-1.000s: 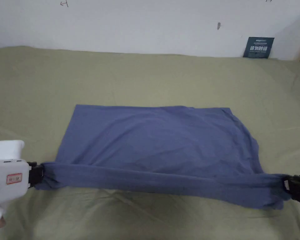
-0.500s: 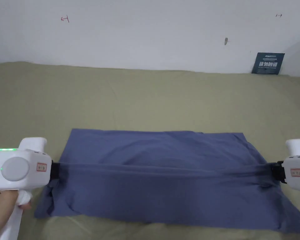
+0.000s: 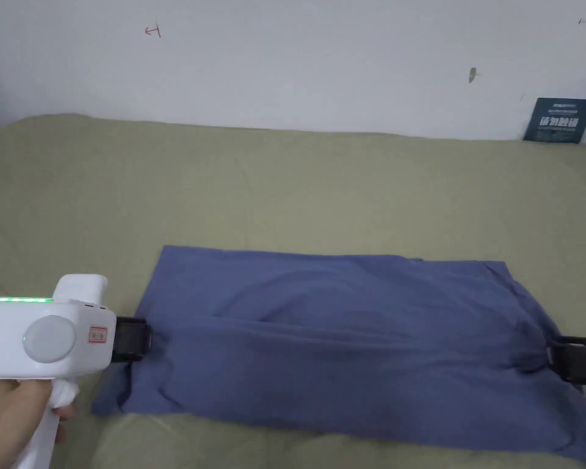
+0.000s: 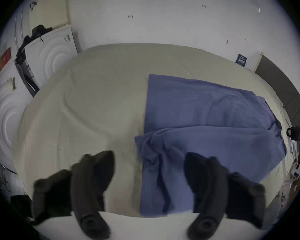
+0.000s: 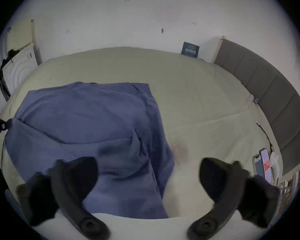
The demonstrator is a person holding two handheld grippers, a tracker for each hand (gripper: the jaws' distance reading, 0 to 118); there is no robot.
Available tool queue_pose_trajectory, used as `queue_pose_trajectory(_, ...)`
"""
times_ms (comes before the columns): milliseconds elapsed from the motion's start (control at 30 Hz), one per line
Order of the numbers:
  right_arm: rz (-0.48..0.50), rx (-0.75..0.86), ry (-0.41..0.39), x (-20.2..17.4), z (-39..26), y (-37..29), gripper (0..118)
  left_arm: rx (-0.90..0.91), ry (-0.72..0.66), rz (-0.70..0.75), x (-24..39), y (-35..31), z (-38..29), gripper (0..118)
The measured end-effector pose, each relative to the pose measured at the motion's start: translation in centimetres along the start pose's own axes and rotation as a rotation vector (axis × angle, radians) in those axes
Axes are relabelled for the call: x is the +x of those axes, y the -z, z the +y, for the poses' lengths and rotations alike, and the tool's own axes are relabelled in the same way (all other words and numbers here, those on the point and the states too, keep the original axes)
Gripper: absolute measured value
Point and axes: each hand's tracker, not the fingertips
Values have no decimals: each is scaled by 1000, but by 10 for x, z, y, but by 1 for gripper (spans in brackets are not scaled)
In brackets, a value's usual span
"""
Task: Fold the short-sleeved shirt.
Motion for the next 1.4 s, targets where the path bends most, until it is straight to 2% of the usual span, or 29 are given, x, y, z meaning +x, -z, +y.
queue_pose_trajectory(33, 6, 10, 18, 5, -8, -12, 60, 7, 6, -1, -3, -8, -8, 65)
queue_pose_trajectory(67, 15, 12, 33, 9, -17, -22, 21, 8, 9, 5, -6, -15, -7, 36)
queue_pose_trajectory(100, 7, 14, 54, 12, -25, -29, 0, 8, 15, -2, -9, -21, -15, 0)
queue_pose_trajectory(133, -32, 70, 102, 15, -27, -38, 0, 21, 2, -10, -11, -26, -22, 0)
queue_pose_trajectory(167, 25, 17, 83, 16, -31, -42, 0, 9, -1, -21, -13, -31, -27, 0)
queue_pose_trajectory(267, 23, -3, 71, 16, -41, -48, 0, -7, -15, -77, -13, -37, -33, 0)
queue_pose_trajectory(300, 20, 1, 69, 15, -41, -52, 0, -10, -10, -74, -12, -36, -36, 1)
queue_pose_trajectory(333, 20, 4, 76, 15, -41, -55, 0, -15, -4, -68, -8, -34, -33, 15)
queue_pose_trajectory(367, 32, 5, 88, 18, -46, -56, 0, -22, -6, -64, -8, -30, -35, 51)
queue_pose_trajectory(400, 37, 7, 96, 17, -45, -58, 0, -32, -13, -67, -9, -25, -37, 110)
queue_pose_trajectory(433, 36, 5, 96, 16, -45, -58, 0, -64, -40, -74, -10, -16, -39, 118)
queue_pose_trajectory(467, 43, 1, 94, 17, -47, -57, 0, -117, -49, -58, -3, -9, -38, 113)
queue_pose_trajectory(500, 44, -7, 92, 18, -51, -56, 0, -68, -64, -61, 0, -7, -43, 109)
queue_pose_trajectory(667, 53, -51, 106, 18, -58, -44, 0, -112, -58, -24, 18, 22, -49, 108)
queue_pose_trajectory(733, 52, -60, 101, 15, -61, -41, 0, -150, -29, -8, 23, 25, -48, 91)
queue_pose_trajectory(800, 58, -57, 92, 14, -62, -40, 1, -112, -7, -8, 25, 19, -49, 83)
queue_pose_trajectory(833, 61, -48, 96, 13, -62, -40, 10, -103, -14, -34, 23, 16, -50, 67)
queue_pose_trajectory(867, 66, -44, 100, 13, -60, -40, 41, -88, -18, -32, 21, 8, -45, 44)
queue_pose_trajectory(900, 90, -59, 110, 13, -62, -34, 95, -73, -21, -55, 20, 6, -45, 19)
queue_pose_trajectory(933, 100, -95, 107, 11, -62, -27, 118, -86, -16, -56, 21, 7, -45, 15)
queue_pose_trajectory(967, 91, -95, 101, 9, -63, -25, 116, -95, -16, -105, 22, 7, -45, 11)
queue_pose_trajectory(1000, 95, -94, 97, 9, -65, -13, 110, -93, -24, -81, 20, 5, -40, 11)
queue_pose_trajectory(1067, 71, -154, 71, 13, -72, 14, 107, -90, -9, -67, 24, 7, -41, 11)
queue_pose_trajectory(1100, 70, -159, 68, 13, -75, 19, 81, -90, -5, -63, 26, 7, -42, 11)
queue_pose_trajectory(1133, 79, -151, 67, 13, -74, 16, 35, -85, 8, -55, 25, 3, -40, 11)
queue_pose_trajectory(1167, 75, -149, 67, 8, -69, 9, 6, -83, 5, -53, 26, 2, -41, 11)
queue_pose_trajectory(1200, 54, -136, 67, 6, -73, 8, 6, -83, 1, -53, 26, 2, -41, 11)
queue_pose_trajectory(1267, 86, -125, 125, 12, -72, -1, 6, -81, -5, -57, 21, -3, -39, 11)
queue_pose_trajectory(1400, 78, -70, 136, 17, -74, -29, 5, -75, -38, -82, 15, -16, -38, 11)
